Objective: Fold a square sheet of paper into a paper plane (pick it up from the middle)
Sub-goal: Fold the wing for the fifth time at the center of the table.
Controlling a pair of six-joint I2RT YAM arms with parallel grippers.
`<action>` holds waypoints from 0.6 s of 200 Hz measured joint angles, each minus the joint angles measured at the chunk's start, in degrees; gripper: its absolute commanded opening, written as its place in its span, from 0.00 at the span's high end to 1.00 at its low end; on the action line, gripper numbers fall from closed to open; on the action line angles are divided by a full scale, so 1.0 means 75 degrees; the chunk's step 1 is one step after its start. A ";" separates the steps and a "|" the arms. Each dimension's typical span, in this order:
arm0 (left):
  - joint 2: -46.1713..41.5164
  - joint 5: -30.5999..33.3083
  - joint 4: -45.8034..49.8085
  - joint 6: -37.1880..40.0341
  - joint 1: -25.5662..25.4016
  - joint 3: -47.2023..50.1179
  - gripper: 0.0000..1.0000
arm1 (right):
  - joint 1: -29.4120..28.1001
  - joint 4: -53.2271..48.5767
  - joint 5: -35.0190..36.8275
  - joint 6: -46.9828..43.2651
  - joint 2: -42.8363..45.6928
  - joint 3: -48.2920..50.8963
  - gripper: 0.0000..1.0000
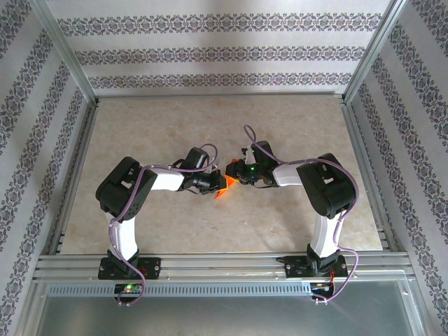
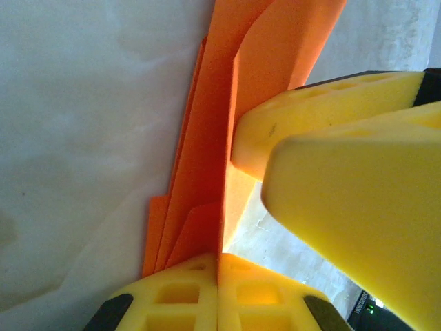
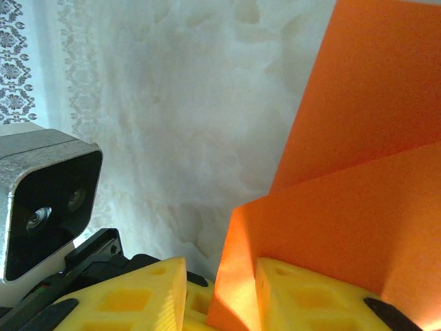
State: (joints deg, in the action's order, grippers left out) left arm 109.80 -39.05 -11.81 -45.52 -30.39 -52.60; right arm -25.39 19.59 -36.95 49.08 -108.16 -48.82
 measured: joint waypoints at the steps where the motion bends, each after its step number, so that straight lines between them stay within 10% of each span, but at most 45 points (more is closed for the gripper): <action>1: 0.0000 0.0000 -0.0003 0.0000 0.0003 0.0000 0.93 | 0.0000 0.0000 0.0000 0.0003 0.0000 0.0000 0.67; 120: -0.0026 -0.0050 -0.0006 -0.0003 0.0029 0.0000 0.88 | 0.0067 0.0003 -0.0017 0.0085 -0.0146 -0.0026 0.70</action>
State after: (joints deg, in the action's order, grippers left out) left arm 109.60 -39.42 -11.86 -45.54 -30.17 -52.60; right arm -24.88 19.62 -37.08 49.71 -109.25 -49.01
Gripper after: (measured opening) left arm 0.119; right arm 0.305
